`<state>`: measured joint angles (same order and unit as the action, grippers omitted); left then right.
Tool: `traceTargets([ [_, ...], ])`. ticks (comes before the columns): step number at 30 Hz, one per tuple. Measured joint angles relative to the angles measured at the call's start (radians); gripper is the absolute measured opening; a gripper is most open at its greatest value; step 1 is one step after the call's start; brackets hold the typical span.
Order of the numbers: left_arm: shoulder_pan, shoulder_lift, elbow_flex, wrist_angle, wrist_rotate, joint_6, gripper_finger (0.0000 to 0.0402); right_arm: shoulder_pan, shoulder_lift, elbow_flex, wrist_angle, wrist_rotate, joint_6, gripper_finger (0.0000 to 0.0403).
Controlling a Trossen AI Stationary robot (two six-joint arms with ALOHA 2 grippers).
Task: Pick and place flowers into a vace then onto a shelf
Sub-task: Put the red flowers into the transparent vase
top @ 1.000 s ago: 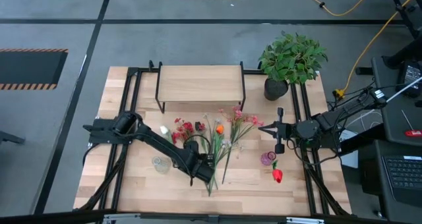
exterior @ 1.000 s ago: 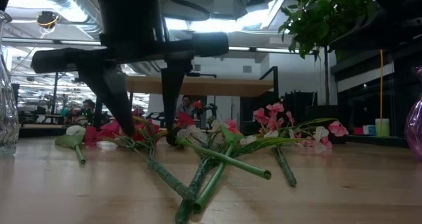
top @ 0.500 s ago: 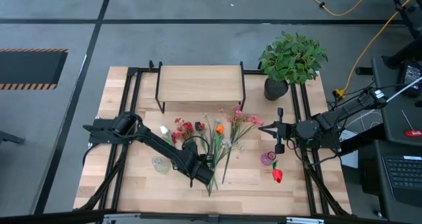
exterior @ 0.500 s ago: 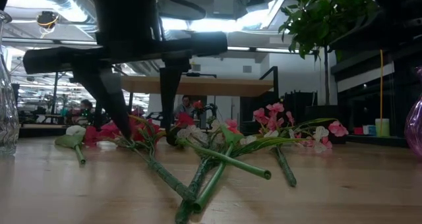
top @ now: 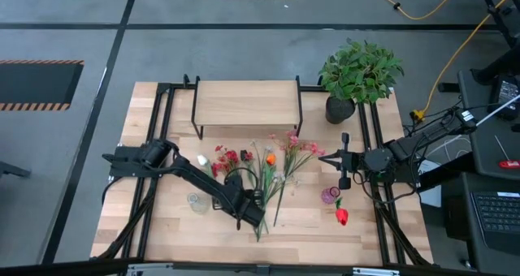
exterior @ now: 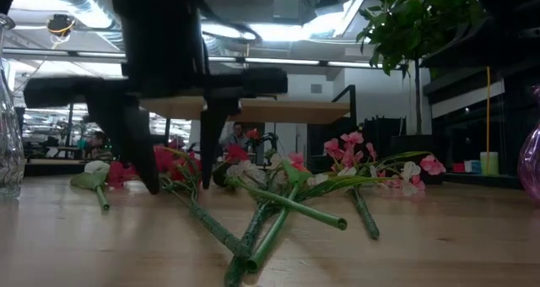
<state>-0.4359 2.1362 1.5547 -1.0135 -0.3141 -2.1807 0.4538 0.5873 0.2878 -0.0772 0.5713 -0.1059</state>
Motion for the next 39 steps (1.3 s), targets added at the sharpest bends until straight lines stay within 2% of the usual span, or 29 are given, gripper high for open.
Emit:
traceTargets([
  [9, 0.035, 0.010, 0.000, 0.000, -0.021, 0.059, 0.0192, 0.000, 0.000, 0.000, -0.004, 0.000, 0.004, 0.0008],
  [18, 0.060, 0.014, 0.000, -0.001, 0.050, 0.126, 0.0182, 0.001, 0.000, 0.000, -0.007, 0.000, 0.004, 0.0008],
  [22, 0.059, 0.015, 0.000, -0.007, 0.041, 0.129, 0.0152, 0.001, 0.000, 0.000, -0.012, 0.000, 0.004, 0.0008],
  [34, 0.057, 0.016, 0.000, -0.052, 0.036, 0.126, 0.0017, 0.001, 0.000, 0.000, -0.023, 0.000, 0.026, 0.0008],
  [39, 0.056, 0.017, 0.000, -0.064, 0.020, 0.126, 0.0010, 0.001, 0.000, 0.000, -0.023, 0.000, 0.026, 0.0008],
])
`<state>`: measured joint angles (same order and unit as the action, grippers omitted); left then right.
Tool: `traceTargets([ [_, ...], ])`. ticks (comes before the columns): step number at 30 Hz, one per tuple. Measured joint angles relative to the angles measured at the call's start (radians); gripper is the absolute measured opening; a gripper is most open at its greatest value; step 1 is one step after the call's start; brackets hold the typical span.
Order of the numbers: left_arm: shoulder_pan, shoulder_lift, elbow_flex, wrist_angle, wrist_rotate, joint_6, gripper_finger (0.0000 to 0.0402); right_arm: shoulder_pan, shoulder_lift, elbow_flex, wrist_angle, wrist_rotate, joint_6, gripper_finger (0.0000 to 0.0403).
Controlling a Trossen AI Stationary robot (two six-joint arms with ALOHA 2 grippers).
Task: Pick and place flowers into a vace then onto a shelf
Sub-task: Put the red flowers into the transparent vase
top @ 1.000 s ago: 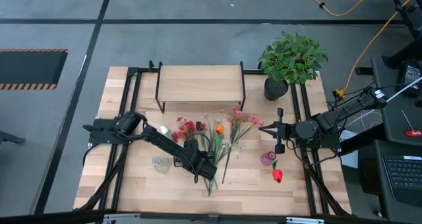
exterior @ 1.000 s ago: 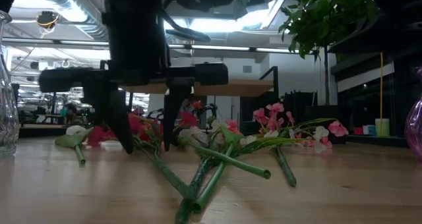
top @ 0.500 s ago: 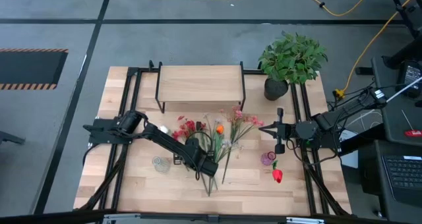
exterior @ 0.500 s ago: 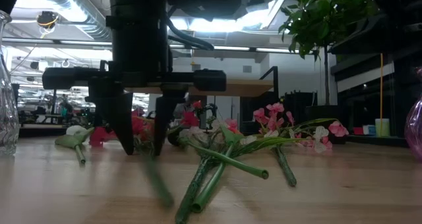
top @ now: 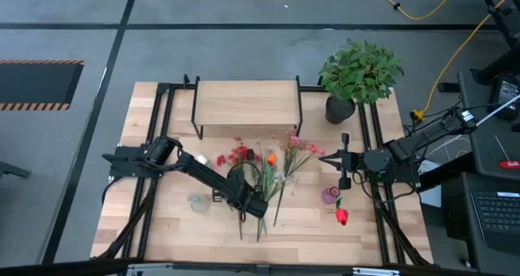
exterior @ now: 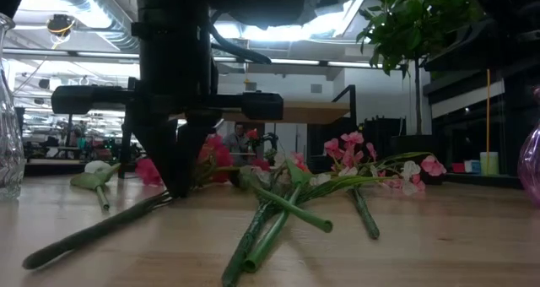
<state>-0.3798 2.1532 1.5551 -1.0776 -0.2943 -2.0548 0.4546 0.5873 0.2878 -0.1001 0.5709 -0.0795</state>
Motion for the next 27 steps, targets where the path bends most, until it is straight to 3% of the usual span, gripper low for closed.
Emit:
traceTargets([
  [27, -0.043, -0.169, -0.001, -0.159, -0.144, 0.026, 0.0009, 0.000, 0.000, 0.000, 0.001, 0.000, 0.023, 0.0008],
])
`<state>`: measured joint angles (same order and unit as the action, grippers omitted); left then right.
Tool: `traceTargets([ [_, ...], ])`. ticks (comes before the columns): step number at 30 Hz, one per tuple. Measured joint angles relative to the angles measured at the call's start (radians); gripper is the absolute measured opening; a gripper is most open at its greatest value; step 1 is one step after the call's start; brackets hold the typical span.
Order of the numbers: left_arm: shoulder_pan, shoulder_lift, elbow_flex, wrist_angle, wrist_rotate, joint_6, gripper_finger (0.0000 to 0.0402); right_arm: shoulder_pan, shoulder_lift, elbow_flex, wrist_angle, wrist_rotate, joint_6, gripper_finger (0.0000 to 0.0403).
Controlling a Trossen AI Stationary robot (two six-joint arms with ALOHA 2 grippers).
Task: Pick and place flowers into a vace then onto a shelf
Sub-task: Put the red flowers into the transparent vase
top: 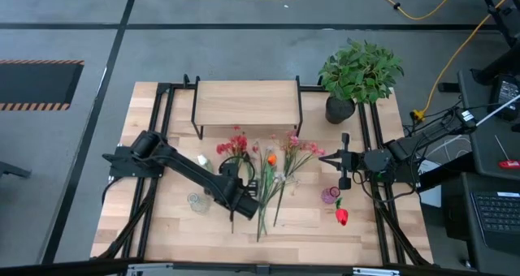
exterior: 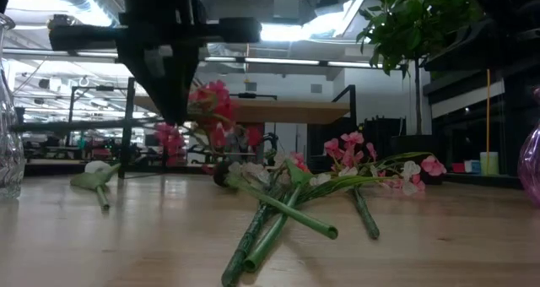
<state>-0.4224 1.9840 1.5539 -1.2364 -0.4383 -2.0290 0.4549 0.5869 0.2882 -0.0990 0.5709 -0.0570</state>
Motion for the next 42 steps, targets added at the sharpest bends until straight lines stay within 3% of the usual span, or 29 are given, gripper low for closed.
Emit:
traceTargets([
  [10, -0.031, -0.075, 0.000, -0.081, -0.076, 0.008, 0.0008, 0.000, 0.000, 0.000, 0.000, 0.000, 0.003, 0.0008],
  [24, -0.076, -0.117, 0.001, -0.062, -0.164, 0.294, 0.0008, 0.000, 0.000, 0.000, 0.027, 0.001, 0.004, 0.0008],
  [33, -0.080, -0.180, 0.002, -0.010, -0.453, 0.430, 0.0007, 0.000, 0.000, 0.000, 0.042, 0.000, 0.028, 0.0008],
  [42, -0.078, -0.229, 0.002, -0.008, -0.517, 0.654, 0.0005, 0.000, 0.000, 0.000, 0.072, 0.001, 0.025, 0.0008],
])
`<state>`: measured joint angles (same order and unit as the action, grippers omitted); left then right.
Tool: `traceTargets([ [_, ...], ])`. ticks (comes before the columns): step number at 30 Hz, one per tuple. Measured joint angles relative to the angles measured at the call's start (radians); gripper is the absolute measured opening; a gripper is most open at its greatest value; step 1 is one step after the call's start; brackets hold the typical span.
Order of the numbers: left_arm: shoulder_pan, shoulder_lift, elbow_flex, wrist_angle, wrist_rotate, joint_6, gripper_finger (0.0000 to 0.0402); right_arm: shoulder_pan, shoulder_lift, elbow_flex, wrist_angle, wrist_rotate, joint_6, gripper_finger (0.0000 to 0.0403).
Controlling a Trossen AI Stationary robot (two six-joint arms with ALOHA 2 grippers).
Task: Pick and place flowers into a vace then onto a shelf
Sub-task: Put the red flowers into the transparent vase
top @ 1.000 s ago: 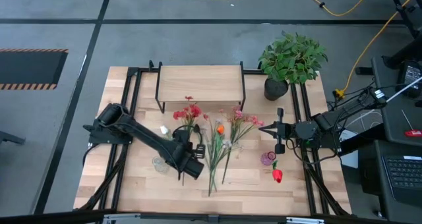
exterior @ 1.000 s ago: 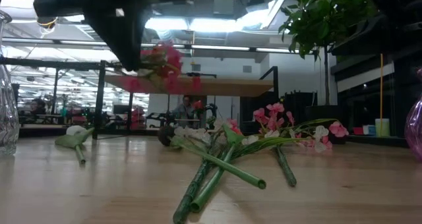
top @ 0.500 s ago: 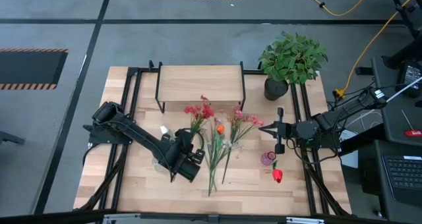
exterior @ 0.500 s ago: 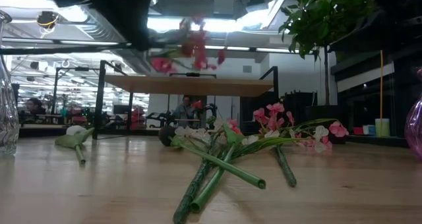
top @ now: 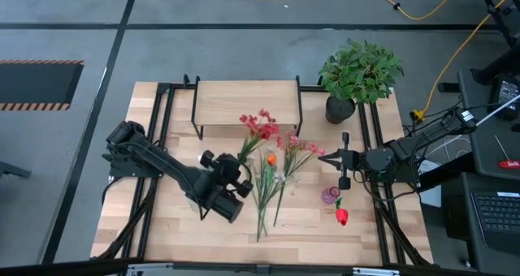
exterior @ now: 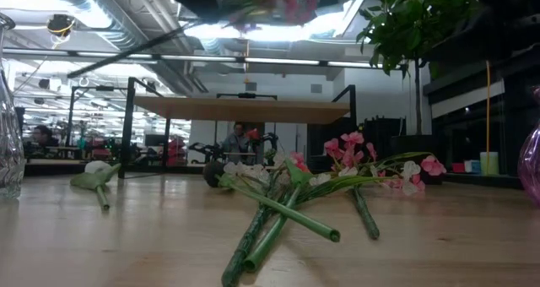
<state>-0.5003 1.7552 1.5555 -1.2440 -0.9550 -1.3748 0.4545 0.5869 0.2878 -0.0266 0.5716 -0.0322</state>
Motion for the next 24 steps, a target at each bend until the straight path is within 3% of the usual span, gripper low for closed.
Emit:
traceTargets([
  [13, -0.001, -0.183, -0.024, 0.032, -0.094, 0.282, 0.0004, 0.000, 0.000, 0.000, 0.125, 0.002, -0.109, 0.0008],
  [18, 0.005, -0.291, -0.202, 0.249, -0.068, 0.437, 0.0003, 0.000, 0.000, 0.000, 0.130, 0.002, -0.108, 0.0008],
  [24, 0.005, -0.508, -0.485, 0.566, -0.083, 0.627, 0.0003, 0.000, 0.000, 0.000, 0.130, 0.002, -0.091, 0.0008],
])
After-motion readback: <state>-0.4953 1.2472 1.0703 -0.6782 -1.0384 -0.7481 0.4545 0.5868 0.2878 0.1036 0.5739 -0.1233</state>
